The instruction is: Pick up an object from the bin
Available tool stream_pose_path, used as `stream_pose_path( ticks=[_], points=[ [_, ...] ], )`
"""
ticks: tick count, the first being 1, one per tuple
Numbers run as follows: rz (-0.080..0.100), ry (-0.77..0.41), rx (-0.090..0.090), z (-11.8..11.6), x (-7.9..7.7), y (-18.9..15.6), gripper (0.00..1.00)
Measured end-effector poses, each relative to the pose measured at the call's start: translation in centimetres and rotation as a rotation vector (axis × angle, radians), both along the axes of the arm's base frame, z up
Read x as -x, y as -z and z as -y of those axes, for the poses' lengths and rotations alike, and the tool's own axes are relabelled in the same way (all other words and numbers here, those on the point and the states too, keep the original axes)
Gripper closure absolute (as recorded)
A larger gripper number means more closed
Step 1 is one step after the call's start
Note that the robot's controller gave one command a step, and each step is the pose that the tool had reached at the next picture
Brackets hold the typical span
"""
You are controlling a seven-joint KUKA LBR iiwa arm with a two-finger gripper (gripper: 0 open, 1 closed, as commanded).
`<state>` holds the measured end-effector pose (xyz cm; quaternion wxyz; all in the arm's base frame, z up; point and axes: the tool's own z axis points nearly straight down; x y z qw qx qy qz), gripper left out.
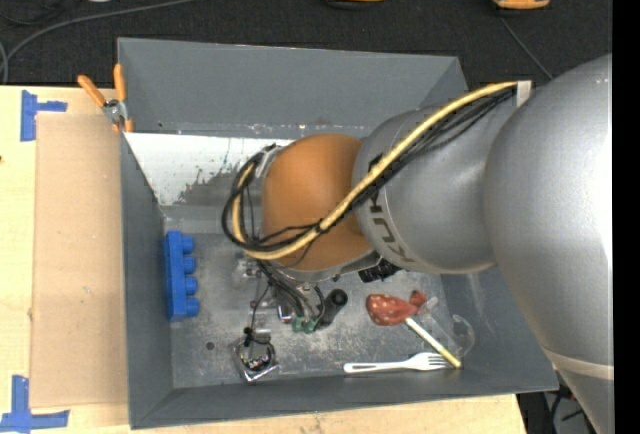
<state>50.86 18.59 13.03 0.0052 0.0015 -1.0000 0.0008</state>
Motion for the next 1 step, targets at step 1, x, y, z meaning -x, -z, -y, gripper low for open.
stream_pose_path(
  ticks=[1],
  points=[
    [0.007, 0.004, -0.001, 0.1, -0.23, -0.41, 0.0]
  ],
)
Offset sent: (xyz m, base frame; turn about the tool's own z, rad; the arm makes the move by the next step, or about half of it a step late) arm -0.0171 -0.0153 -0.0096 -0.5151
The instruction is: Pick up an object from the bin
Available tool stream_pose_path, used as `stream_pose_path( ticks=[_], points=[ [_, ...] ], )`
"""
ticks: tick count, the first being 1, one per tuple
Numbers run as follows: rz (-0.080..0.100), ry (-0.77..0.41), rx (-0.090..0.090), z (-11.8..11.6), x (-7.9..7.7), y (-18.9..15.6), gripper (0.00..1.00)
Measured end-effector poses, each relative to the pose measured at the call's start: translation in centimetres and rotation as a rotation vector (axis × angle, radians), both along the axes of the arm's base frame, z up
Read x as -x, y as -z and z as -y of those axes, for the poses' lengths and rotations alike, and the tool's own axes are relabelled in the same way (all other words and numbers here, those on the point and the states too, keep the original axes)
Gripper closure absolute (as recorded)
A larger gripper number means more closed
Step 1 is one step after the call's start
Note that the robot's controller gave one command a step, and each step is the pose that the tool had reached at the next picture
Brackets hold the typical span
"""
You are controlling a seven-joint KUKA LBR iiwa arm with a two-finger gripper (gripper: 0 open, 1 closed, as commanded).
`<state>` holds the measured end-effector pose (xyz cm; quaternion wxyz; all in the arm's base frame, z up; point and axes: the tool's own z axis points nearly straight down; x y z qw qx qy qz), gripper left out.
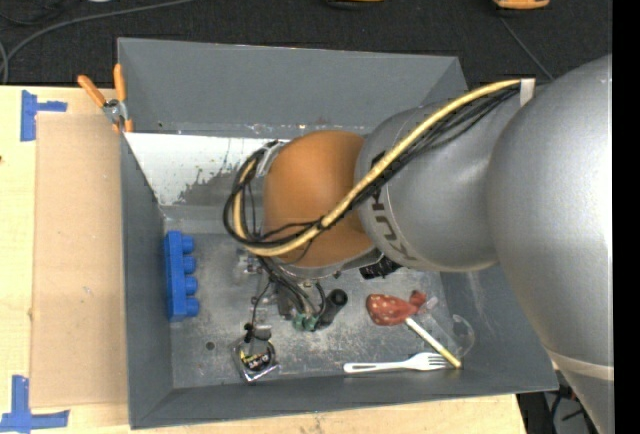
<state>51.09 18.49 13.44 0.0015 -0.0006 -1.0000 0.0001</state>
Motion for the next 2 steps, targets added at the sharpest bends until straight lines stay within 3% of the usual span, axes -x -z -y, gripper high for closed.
stream_pose_path(
  ticks=[1, 2],
  points=[
    [-0.005, -0.399, -0.001, 1.0, 1.5, 1.1, 0.0],
    [-0.005, -0.375, -0.001, 1.7, 2.5, 1.1, 0.0]
  ],
)
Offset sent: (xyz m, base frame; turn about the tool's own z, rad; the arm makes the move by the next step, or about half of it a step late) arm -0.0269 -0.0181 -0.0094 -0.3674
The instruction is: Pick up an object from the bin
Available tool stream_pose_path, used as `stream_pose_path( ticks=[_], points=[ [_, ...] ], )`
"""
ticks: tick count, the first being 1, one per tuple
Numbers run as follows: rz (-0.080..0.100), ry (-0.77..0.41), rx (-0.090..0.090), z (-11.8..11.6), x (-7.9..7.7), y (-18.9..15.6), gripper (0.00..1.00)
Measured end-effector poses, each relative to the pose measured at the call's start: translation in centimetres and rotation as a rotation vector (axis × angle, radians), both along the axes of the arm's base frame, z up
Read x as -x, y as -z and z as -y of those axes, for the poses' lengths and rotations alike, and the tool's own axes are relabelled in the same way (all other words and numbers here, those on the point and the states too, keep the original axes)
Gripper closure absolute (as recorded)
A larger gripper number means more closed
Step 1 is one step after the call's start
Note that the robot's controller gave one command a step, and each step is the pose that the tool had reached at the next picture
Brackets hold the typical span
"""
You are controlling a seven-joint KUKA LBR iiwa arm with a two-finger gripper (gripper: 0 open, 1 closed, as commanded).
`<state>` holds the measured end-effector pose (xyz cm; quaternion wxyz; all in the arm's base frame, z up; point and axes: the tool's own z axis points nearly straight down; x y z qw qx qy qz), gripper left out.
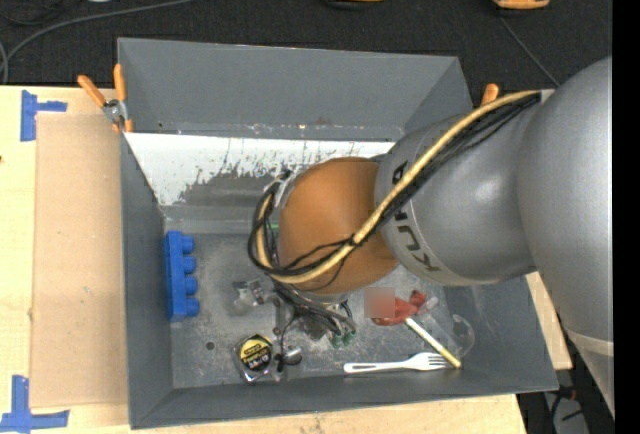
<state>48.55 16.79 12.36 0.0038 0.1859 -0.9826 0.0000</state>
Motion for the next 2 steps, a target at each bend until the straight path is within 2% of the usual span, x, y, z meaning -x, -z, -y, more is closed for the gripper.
stream_pose_path(
  ticks=[1, 2],
  points=[
    [-0.005, -0.108, 0.0, 0.3, 0.8, 0.8, 0.0],
    [0.019, -0.061, -0.005, -0.1, 0.8, 5.0, 0.0]
  ],
)
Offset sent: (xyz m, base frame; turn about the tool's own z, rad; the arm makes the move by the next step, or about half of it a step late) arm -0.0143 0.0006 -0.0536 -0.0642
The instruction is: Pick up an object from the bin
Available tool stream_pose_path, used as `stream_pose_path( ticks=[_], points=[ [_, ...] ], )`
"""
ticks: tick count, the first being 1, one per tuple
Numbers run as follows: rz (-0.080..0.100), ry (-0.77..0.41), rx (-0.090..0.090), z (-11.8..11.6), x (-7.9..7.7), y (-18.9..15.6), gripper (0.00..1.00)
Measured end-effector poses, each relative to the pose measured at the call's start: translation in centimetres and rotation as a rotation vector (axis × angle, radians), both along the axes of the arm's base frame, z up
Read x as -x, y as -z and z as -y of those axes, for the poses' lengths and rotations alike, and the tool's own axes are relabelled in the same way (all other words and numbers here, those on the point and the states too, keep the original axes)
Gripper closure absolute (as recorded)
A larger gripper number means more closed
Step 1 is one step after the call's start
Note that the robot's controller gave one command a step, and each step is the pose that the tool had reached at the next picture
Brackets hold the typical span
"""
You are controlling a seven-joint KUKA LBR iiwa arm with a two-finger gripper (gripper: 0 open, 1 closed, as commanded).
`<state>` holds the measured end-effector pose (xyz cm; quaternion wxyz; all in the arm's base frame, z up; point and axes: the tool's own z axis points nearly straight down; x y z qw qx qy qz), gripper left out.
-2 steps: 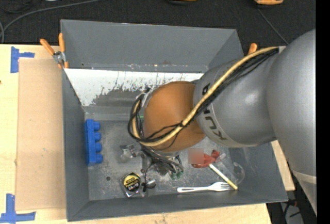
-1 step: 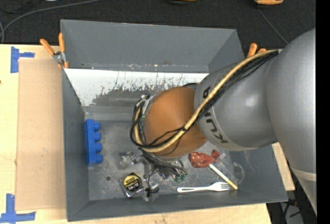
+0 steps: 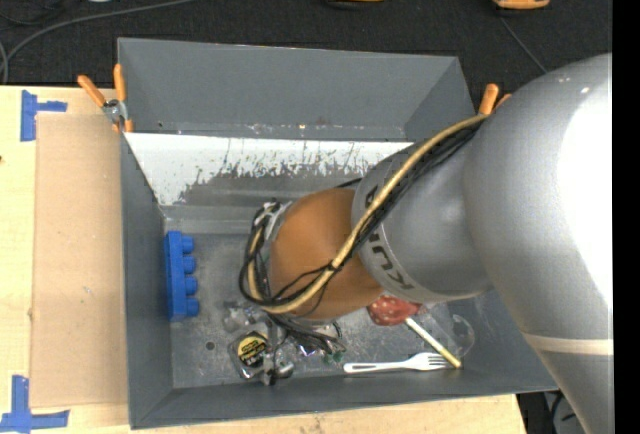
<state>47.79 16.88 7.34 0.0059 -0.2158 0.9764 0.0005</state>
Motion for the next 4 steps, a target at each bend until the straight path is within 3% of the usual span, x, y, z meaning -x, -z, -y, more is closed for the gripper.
stream_pose_path(
  ticks=[1, 4],
  points=[
    [0.001, -0.235, 0.0, -1.2, -0.1, 0.1, 1.0],
    [-0.007, -0.231, 0.001, -1.2, 0.1, -1.7, 1.0]
  ],
)
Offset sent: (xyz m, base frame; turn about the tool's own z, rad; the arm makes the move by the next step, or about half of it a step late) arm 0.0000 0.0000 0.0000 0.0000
